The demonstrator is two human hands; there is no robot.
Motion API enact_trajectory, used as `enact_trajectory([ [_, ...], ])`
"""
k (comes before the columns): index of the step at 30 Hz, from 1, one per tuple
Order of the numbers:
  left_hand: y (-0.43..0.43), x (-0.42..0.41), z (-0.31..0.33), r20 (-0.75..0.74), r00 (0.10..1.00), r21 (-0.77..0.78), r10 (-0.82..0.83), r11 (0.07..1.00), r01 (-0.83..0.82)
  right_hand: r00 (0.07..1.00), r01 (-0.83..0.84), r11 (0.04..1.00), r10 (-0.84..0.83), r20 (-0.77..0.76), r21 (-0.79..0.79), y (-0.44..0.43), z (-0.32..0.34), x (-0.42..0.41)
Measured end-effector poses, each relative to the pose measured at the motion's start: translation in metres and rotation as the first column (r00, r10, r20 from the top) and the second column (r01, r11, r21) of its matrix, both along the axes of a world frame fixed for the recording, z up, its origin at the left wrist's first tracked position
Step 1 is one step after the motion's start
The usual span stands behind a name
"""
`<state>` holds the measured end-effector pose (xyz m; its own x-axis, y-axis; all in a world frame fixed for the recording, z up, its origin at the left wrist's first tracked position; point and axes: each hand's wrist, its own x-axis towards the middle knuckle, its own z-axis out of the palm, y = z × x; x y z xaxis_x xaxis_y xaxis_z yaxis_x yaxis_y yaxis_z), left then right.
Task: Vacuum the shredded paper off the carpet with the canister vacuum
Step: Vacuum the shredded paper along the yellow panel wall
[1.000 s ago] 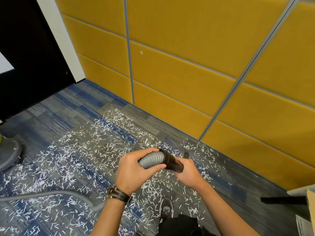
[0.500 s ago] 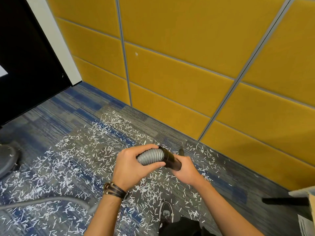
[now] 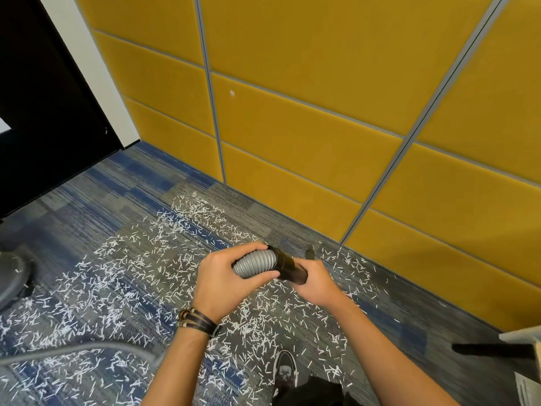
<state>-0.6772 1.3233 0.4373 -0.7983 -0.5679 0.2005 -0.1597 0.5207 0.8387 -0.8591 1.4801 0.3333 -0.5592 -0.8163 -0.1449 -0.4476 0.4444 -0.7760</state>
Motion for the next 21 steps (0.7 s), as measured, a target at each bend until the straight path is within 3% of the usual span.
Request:
enact_trajectory([
  [9, 0.005, -0.019, -0.011, -0.009, 0.999, 0.02, 0.039, 0.999, -0.039, 0.997, 0.025, 1.0, -0.024, -0.071, 0.016, 0.006, 0.004, -0.027],
  [15, 0.016, -0.034, -0.022, 0.036, 0.999, -0.001, 0.011, 1.0, -0.011, 0.998, 0.01, 0.999, -0.007, -0.059, 0.049, 0.011, -0.006, -0.038],
  [21, 0.005, -0.031, -0.003, -0.017, 0.997, -0.005, -0.069, 0.998, 0.069, 0.996, 0.088, 0.996, -0.088, 0.025, -0.032, 0.018, -0.005, -0.016],
])
